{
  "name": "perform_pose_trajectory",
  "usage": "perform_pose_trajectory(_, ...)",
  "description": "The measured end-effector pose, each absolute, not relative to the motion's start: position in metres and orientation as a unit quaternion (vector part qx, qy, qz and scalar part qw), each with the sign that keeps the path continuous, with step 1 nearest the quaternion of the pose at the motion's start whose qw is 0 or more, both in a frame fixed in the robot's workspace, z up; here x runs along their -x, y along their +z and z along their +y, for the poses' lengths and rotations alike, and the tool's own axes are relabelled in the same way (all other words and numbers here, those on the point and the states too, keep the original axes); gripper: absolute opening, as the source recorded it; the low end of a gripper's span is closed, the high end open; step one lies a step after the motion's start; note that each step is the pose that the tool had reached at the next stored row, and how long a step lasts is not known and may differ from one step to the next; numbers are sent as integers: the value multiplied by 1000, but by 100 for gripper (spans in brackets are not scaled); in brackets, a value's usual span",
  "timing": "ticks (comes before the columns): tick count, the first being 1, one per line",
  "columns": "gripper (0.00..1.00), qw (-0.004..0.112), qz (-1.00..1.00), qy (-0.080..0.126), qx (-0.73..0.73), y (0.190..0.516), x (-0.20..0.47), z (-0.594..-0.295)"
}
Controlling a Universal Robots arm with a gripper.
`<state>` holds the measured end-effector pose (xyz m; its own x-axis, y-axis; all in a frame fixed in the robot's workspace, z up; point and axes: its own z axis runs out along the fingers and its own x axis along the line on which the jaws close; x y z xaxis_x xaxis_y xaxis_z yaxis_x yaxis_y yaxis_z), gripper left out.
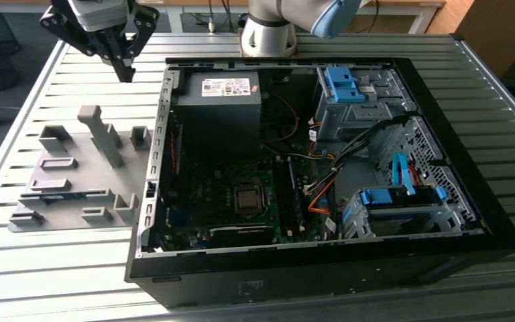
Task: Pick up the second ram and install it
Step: 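Reach for the second ram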
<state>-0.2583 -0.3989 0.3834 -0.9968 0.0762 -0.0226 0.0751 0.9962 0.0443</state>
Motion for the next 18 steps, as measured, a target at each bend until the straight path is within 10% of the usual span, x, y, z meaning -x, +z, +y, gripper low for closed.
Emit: perform_pose_trajectory(18, 11, 12, 999, 22, -38, 383, 265, -399)
